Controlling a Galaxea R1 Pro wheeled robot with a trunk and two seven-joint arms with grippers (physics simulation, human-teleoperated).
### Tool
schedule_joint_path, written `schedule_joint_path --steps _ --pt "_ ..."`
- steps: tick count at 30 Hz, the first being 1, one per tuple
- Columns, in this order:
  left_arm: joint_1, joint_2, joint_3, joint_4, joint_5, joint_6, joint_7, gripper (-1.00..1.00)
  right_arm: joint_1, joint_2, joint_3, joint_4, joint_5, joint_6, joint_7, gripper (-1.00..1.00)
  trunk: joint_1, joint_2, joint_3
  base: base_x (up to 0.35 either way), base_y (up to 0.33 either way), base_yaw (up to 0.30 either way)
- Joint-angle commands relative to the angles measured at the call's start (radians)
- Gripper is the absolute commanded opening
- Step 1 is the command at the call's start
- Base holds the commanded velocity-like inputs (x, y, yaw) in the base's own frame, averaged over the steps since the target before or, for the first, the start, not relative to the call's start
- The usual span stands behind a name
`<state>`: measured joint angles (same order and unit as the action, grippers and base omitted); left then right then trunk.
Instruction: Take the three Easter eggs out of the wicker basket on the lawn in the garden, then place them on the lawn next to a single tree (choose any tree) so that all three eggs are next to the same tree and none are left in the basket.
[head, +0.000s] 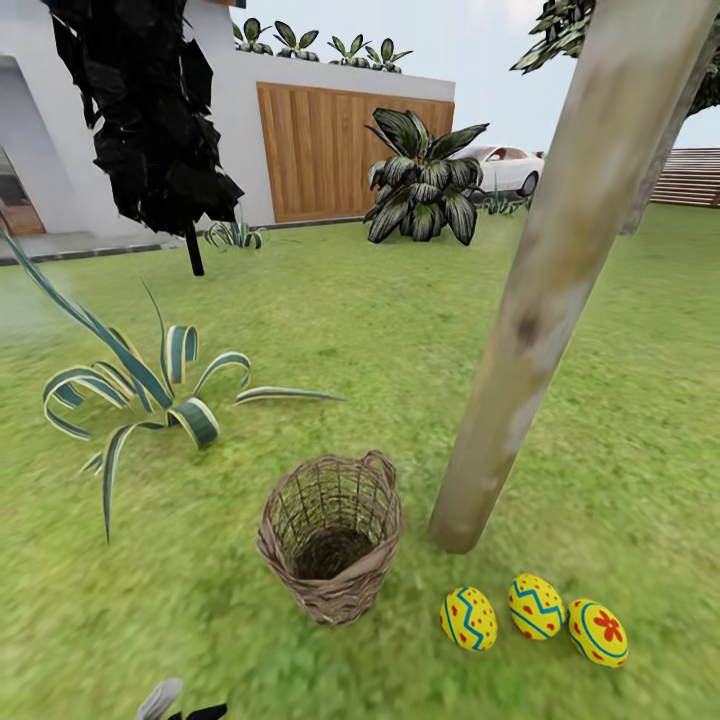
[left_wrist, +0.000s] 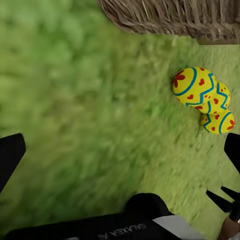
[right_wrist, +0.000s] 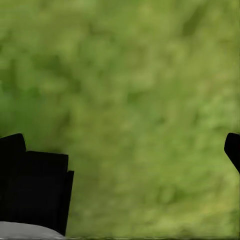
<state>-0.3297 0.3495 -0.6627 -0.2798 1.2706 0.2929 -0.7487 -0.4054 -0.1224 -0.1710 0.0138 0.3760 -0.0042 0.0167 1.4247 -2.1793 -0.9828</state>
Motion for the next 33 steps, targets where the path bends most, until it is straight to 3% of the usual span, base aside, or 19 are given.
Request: schedule_joint_path --steps 1,5,10,19,28,33 --pt "0.0 0.0 -0.004 0.005 0.01 0.009 -0.001 1.0 0.0 0.0 -0.008 0.004 0.009 0.0 0.002 1.0 -0.004 0.007 0.002 0.0 0.0 0.0" --pt "0.0 -0.002 -0.003 0.072 0.01 0.007 -0.002 1.0 0.0 0.0 -0.008 0.009 0.008 0.0 0.002 1.0 -0.019 0.035 0.015 0.0 0.0 0.0" --pt "0.0 -0.028 -0.004 0.088 0.011 -0.061 0.0 1.0 0.0 0.0 -0.008 0.011 0.008 0.0 0.002 1.0 -0.039 0.07 0.031 0.0 0.0 0.0" --pt "0.0 -0.048 -0.005 0.172 0.009 -0.076 0.018 1.0 0.0 0.0 -0.008 0.011 0.008 0.0 0.002 1.0 -0.073 0.133 0.059 0.0 0.0 0.0" --pt "0.0 -0.078 -0.006 0.174 0.006 -0.077 0.178 1.0 0.0 0.0 -0.008 0.011 0.008 0.0 0.002 1.0 -0.108 0.196 0.087 0.0 0.0 0.0" --pt "0.0 -0.08 -0.014 0.191 -0.009 -0.077 0.196 1.0 0.001 0.0 -0.008 0.011 0.008 0.0 0.002 1.0 -0.127 0.231 0.102 0.0 0.0 0.001"
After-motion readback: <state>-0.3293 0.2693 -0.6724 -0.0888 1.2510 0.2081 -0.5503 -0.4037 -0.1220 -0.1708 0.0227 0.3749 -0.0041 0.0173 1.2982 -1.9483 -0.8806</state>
